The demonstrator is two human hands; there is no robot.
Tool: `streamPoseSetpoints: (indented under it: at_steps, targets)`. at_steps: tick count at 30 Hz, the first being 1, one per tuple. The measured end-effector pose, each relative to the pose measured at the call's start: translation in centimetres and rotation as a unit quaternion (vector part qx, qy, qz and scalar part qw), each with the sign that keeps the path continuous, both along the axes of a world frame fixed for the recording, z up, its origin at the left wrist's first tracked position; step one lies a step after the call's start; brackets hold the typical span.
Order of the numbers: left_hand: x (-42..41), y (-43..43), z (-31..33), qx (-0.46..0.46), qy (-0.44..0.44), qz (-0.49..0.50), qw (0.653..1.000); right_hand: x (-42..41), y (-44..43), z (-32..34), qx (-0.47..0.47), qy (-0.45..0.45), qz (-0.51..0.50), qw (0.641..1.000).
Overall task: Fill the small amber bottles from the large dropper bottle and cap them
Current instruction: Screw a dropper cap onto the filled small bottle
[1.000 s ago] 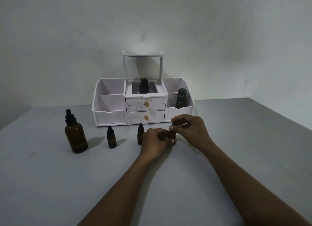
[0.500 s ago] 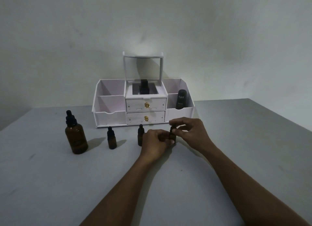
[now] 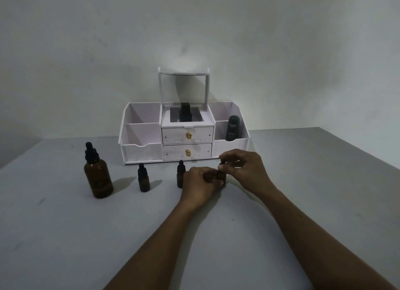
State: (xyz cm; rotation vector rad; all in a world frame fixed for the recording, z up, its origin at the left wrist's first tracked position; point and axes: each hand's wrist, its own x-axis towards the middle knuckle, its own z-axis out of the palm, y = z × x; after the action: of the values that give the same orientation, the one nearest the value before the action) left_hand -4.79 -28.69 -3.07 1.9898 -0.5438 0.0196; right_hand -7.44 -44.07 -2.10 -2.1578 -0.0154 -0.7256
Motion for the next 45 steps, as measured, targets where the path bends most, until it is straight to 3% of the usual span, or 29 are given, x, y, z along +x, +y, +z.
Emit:
streamPoseSetpoints:
  at_steps: [25, 31, 39, 45]
  targets:
    - [-0.8, 0.1, 0.1, 0.005, 0.016, 0.001, 1.000, 0.4, -0.4, -0.6, 0.017, 0.015, -0.011, 1.000]
    - [-2.8, 1.0, 0.8, -0.023, 0.120, -0.016, 0.992, -0.4, -0.3, -0.4, 0.000, 0.005, -0.017, 1.000]
    - [-4.1, 12.4, 2.4, 0.020, 0.073, -0.062, 0.995, -2.8, 2.9, 3.0, -0.025, -0.095, -0.021, 0.995]
    - [-2.3, 24.5, 3.2, 0.025, 0.021, 0.112, 0.993, -1.8, 9.9, 5.1, -0.016, -0.117, 0.079, 0.990]
